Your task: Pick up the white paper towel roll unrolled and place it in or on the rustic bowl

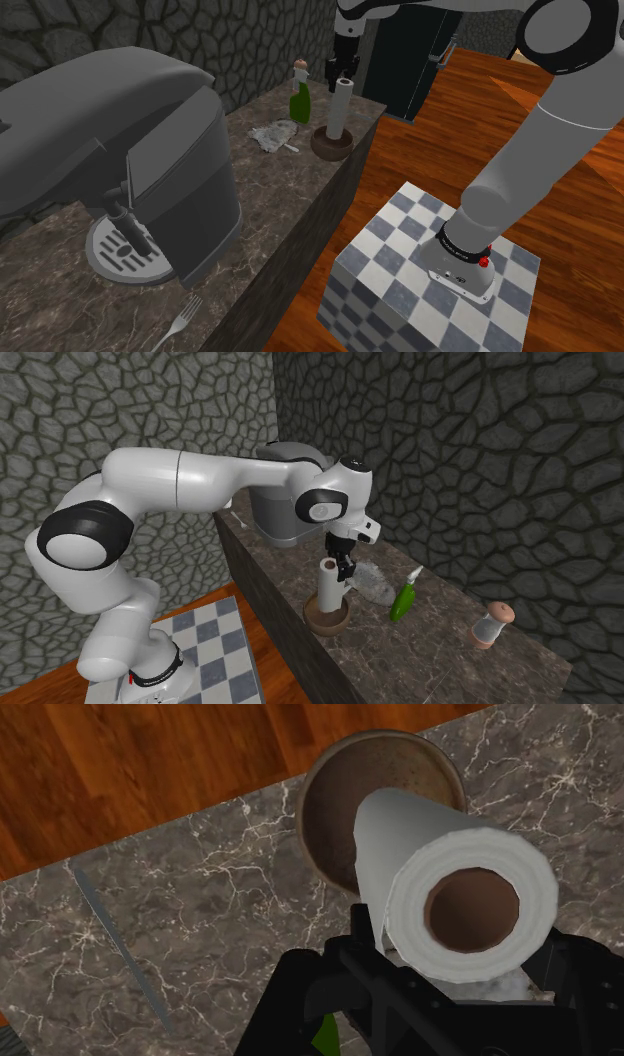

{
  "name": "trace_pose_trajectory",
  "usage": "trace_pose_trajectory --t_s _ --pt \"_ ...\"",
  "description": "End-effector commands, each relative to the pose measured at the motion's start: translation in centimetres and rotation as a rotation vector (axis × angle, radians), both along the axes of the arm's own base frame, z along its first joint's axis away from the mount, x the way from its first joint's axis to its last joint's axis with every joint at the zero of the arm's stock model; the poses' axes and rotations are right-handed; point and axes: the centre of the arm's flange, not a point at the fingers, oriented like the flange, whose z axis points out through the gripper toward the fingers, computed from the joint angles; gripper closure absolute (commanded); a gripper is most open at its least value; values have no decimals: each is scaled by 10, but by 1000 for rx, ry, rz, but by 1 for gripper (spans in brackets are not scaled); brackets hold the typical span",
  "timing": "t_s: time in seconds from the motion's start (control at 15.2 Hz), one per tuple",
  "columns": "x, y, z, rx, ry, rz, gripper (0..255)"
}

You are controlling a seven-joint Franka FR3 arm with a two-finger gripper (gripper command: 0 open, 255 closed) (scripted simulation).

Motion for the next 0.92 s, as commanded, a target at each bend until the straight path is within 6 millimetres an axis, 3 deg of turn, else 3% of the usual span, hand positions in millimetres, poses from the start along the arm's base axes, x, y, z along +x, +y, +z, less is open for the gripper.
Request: trace_pose_trajectory --t_s 0.0,0.07,0.4,0.66,0.86 --pt "0 0 0 0 0 0 255" --pt "0 0 0 0 0 0 0" --pt "0 0 0 0 0 0 0" --pt "2 -3 50 0 0 0 0" --pt "2 -3 50 0 0 0 0"
